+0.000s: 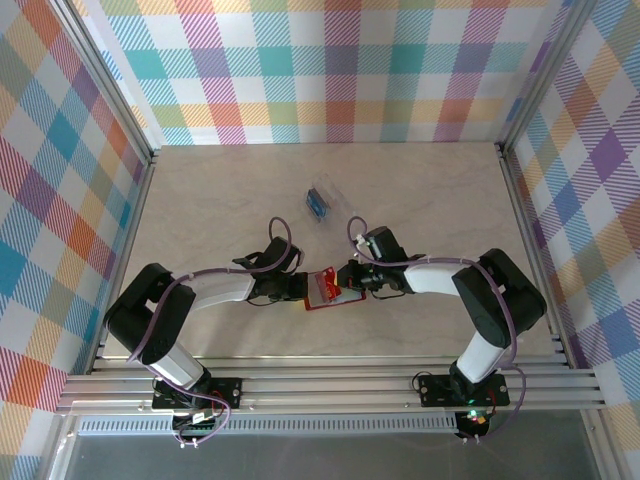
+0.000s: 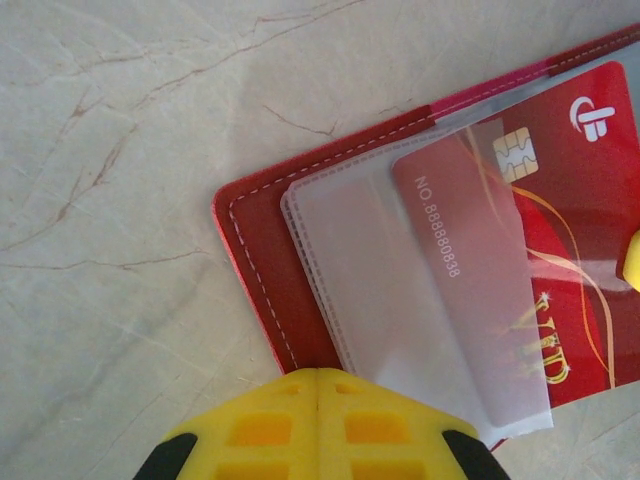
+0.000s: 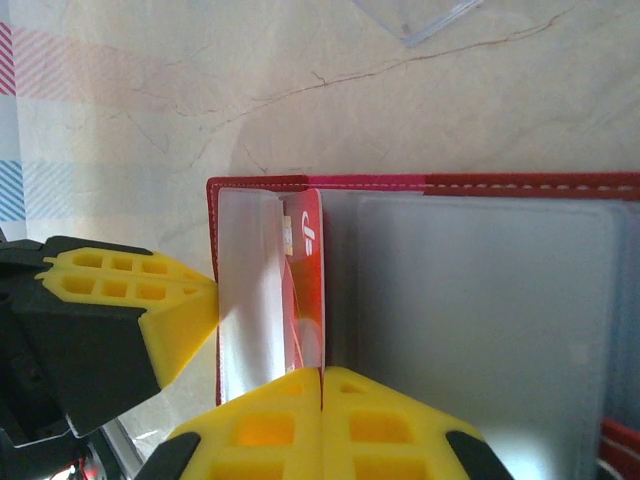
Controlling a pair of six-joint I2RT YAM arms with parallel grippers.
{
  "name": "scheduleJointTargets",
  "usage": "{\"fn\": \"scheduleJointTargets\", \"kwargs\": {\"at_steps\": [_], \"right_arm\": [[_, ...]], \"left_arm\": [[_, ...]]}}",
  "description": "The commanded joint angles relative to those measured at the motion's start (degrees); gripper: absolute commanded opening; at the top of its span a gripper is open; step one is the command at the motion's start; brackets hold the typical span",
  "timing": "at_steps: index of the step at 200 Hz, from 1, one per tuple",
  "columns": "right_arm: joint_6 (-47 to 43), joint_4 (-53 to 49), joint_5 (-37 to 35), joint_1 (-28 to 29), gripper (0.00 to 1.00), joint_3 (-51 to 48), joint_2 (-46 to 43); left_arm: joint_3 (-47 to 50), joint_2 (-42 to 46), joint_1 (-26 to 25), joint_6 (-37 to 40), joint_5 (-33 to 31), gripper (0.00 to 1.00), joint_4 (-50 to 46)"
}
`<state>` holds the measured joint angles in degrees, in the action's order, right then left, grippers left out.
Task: Put the credit cards into the card holder
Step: Insert the credit card into the card slot.
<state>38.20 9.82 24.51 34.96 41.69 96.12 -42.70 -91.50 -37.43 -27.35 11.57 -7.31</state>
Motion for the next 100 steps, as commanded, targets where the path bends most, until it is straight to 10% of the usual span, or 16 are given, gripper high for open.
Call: {"fn": "scheduleJointTargets", "kwargs": {"at_steps": [1,100], "right_arm": [[0.83,1.45,-1.26,1.09,0.0,0.85,1.52],[2.08,4.57,-3.28,6.8,0.0,2.55,5.76]], "left_arm": [[-0.17,-2.45,-0.71,0.37,0.29,0.0,-1.39],[-0.36,-3.07,-0.97,0.28,0.34,0.0,-1.26]]}}
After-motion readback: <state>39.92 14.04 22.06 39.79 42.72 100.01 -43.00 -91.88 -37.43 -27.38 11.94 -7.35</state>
